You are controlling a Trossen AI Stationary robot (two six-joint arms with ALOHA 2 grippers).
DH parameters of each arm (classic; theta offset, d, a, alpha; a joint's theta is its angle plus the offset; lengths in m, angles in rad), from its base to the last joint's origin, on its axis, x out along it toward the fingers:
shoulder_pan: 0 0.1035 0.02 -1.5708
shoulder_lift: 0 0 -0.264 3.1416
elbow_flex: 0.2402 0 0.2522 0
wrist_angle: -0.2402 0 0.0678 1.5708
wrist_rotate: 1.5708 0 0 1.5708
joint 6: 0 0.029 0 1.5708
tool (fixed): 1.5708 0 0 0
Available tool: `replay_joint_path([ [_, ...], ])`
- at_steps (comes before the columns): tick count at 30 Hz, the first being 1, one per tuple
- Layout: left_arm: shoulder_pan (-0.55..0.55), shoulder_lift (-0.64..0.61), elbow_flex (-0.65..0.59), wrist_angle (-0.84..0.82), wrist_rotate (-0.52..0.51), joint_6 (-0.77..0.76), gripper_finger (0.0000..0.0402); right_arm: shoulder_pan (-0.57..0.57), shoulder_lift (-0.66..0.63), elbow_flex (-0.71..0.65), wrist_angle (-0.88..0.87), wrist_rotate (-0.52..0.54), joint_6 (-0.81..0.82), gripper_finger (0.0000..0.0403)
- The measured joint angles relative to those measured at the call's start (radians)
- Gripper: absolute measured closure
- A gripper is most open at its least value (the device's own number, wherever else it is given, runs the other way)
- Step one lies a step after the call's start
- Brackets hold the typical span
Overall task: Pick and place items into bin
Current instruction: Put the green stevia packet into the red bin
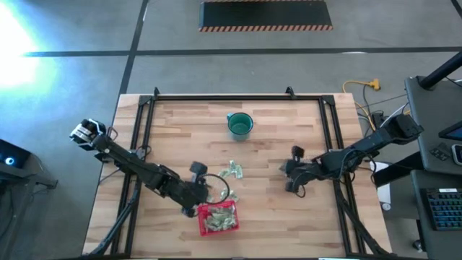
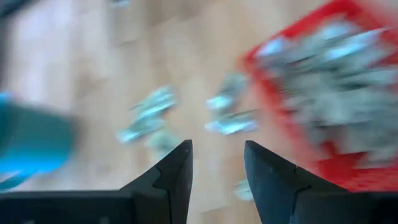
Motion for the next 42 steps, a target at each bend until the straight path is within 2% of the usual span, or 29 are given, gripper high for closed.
replay_joint_path([
  [3,0.003,-0.002,-0.028,0.0,-0.167,0.001,0.0274,0.007,0.0,0.018,0.153,-0.02,-0.14,0.0394],
  [5,0.015,0.001,-0.053,-0.002,-0.234,0.0,0.0274,0.014,0.0,0.028,0.244,-0.045,-0.224,0.0394],
  [11,0.109,0.005,-0.11,0.035,-0.227,0.004,0.0274,0.047,0.022,0.051,0.464,-0.061,-0.386,0.0394],
  [15,0.202,0.005,-0.151,0.101,-0.111,0.05,0.0274,0.058,0.07,0.064,0.581,-0.077,-0.454,0.0394],
  [20,0.319,0.005,-0.209,0.282,0.098,0.172,0.0274,0.057,0.182,0.116,0.7,-0.176,-0.514,0.0394],
  [26,0.436,0.011,-0.209,0.34,0.289,0.214,0.0274,0.057,0.361,0.251,0.77,-0.303,-0.589,0.0394],
  [33,0.506,0.057,-0.211,0.42,0.407,0.274,0.0274,0.057,0.572,0.464,0.762,-0.467,-0.629,0.0394],
  [37,0.522,0.098,-0.208,0.445,0.426,0.298,0.0274,0.057,0.659,0.552,0.759,-0.519,-0.634,0.0394],
  [42,0.544,0.124,-0.208,0.452,0.429,0.299,0.0274,0.051,0.742,0.643,0.666,-0.532,-0.633,0.0394],
])
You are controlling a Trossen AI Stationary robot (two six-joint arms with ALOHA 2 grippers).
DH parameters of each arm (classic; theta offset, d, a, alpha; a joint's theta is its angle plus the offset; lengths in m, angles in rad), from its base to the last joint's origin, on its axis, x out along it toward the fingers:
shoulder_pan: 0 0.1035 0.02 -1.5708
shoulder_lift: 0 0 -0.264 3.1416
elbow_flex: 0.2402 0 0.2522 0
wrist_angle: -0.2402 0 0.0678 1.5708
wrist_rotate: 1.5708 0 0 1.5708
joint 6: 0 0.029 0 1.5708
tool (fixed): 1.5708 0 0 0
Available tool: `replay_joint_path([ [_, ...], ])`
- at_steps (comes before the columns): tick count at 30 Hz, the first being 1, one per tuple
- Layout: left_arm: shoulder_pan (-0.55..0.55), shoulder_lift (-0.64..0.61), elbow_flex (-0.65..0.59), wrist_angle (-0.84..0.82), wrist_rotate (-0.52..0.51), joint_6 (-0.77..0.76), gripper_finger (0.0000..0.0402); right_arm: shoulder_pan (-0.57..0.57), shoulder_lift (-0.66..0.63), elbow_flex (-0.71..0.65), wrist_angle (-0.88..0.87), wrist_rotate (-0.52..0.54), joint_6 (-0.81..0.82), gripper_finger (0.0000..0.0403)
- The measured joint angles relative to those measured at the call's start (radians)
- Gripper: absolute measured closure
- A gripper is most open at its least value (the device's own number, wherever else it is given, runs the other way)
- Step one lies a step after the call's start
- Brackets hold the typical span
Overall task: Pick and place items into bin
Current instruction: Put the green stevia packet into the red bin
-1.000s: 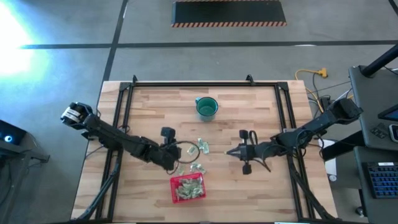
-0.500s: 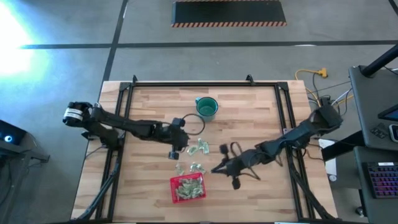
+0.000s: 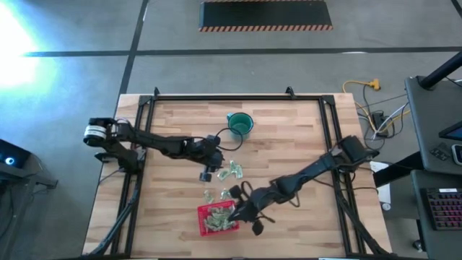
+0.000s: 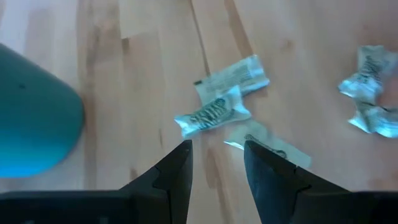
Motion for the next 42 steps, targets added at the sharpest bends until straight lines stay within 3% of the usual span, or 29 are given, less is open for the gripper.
replay_joint_path([
  [9,0.005,-0.003,0.0,0.013,0.0,-0.004,0.0274,-0.031,0.073,0.143,-0.239,-0.039,0.049,0.0384],
  [12,0.005,-0.002,-0.001,0.011,0.0,-0.003,0.0274,-0.03,0.068,0.141,-0.24,-0.096,0.031,0.0357],
  [20,0.005,-0.002,-0.002,0.009,-0.001,-0.001,0.0274,-0.033,0.051,0.147,-0.276,-0.096,0.024,0.0261],
  [23,0.009,-0.002,-0.002,0.009,-0.001,0.055,0.0274,-0.032,-0.009,0.159,-0.427,-0.085,0.016,0.0241],
  [26,0.027,-0.002,0.0,0.01,0.005,0.113,0.0274,-0.03,-0.09,0.163,-0.606,0.002,0.052,0.0232],
  [32,0.081,-0.001,0.001,0.008,0.122,0.144,0.0274,-0.02,-0.226,0.137,-0.871,0.13,0.215,0.023],
  [37,0.103,0.02,0.001,0.02,0.135,0.181,0.0274,-0.015,-0.313,0.073,-0.934,0.174,0.304,0.0237],
  [42,0.109,0.08,0.004,0.085,0.167,0.235,0.0274,-0.021,-0.409,0.01,-0.93,0.198,0.269,0.0246],
])
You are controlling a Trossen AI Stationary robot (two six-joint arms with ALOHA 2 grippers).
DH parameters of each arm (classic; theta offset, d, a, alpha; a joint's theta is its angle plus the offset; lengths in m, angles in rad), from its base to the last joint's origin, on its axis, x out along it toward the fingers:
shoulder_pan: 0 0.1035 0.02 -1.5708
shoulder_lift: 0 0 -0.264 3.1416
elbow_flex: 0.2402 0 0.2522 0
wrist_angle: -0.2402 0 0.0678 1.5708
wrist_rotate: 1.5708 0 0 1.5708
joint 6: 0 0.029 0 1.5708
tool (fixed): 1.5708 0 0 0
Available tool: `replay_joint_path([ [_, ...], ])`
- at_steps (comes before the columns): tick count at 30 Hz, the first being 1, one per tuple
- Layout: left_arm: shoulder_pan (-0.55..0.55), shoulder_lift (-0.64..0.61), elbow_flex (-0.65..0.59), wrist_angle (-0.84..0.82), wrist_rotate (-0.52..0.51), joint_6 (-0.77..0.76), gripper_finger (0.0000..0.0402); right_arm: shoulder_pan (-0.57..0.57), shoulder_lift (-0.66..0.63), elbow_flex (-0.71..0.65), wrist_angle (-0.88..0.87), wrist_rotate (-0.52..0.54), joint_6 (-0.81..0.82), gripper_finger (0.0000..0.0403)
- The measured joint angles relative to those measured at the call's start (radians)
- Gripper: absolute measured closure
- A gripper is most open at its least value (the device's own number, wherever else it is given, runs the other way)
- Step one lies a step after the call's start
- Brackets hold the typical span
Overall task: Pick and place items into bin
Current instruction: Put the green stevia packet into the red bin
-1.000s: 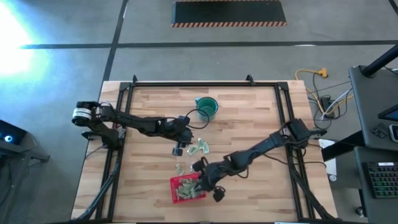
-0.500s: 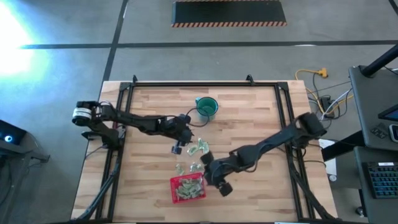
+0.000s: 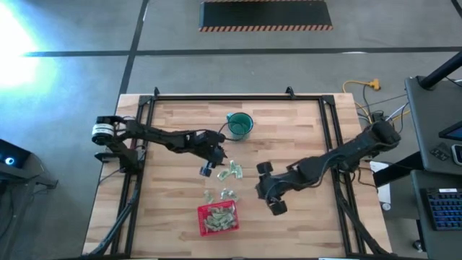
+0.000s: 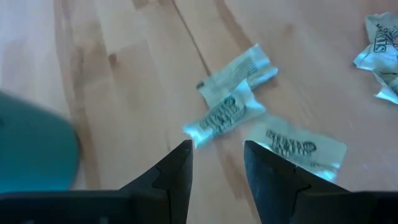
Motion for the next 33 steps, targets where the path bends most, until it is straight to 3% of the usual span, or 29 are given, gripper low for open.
replay_joint_path([
  [7,0.005,0.111,0.091,0.05,0.003,0.073,0.0274,-0.005,-0.127,-0.056,-0.019,0.058,-0.048,0.026],
  [17,0.028,0.289,0.309,-0.249,0.034,0.095,0.0274,-0.007,-0.268,-0.112,-0.024,0.077,-0.095,0.0274],
  [22,0.047,0.328,0.371,-0.325,0.111,0.095,0.0278,-0.01,-0.302,-0.126,-0.03,0.079,-0.126,0.0275],
  [26,0.053,0.324,0.383,-0.357,0.133,0.095,0.0307,-0.011,-0.303,-0.126,-0.028,0.095,-0.122,0.0273],
  [33,0.053,0.315,0.381,-0.367,0.136,0.096,0.0392,-0.014,-0.292,-0.127,-0.027,0.103,-0.114,0.0276],
])
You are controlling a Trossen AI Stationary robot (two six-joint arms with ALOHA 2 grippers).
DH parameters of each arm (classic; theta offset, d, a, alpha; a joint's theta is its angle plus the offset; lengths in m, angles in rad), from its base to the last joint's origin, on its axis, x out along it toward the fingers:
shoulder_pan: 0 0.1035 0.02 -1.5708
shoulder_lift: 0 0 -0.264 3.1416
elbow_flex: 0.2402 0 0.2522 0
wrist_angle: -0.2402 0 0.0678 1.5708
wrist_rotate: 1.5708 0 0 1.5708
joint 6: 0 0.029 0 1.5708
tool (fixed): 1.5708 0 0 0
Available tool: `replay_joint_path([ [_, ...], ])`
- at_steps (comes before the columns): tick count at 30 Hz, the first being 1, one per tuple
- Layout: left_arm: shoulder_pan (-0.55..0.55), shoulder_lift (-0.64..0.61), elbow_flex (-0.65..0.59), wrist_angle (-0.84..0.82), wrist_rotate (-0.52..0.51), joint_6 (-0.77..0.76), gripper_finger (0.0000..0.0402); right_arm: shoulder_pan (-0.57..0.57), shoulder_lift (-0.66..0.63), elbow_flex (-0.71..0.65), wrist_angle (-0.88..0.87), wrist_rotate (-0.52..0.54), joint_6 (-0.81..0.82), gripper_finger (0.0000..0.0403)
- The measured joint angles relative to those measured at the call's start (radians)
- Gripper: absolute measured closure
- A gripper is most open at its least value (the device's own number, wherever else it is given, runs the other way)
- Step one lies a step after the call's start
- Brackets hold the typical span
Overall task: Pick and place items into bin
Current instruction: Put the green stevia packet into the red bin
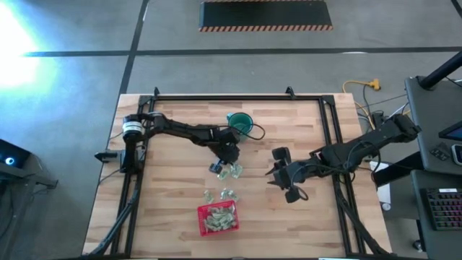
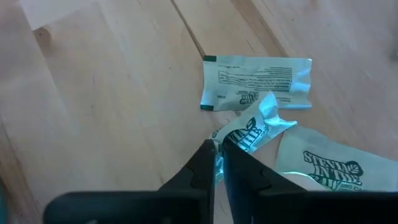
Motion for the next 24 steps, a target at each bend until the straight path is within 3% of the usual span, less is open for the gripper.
replay_joint_path([
  [9,0.0,-0.028,0.012,-0.006,-0.014,-0.051,0.04,0.0,0.001,-0.004,0.002,0.0,0.054,0.0291],
  [16,-0.013,-0.147,0.001,-0.054,0.002,-0.134,0.0401,0.0,0.002,-0.03,0.007,0.0,0.084,0.0301],
  [21,-0.084,-0.248,-0.025,-0.106,0.153,-0.163,0.0401,0.0,0.003,-0.079,0.08,-0.001,0.082,0.0309],
  [24,-0.165,-0.305,-0.069,-0.098,0.174,-0.185,0.0401,0.0,0.003,-0.123,0.146,-0.001,0.042,0.0313],
])
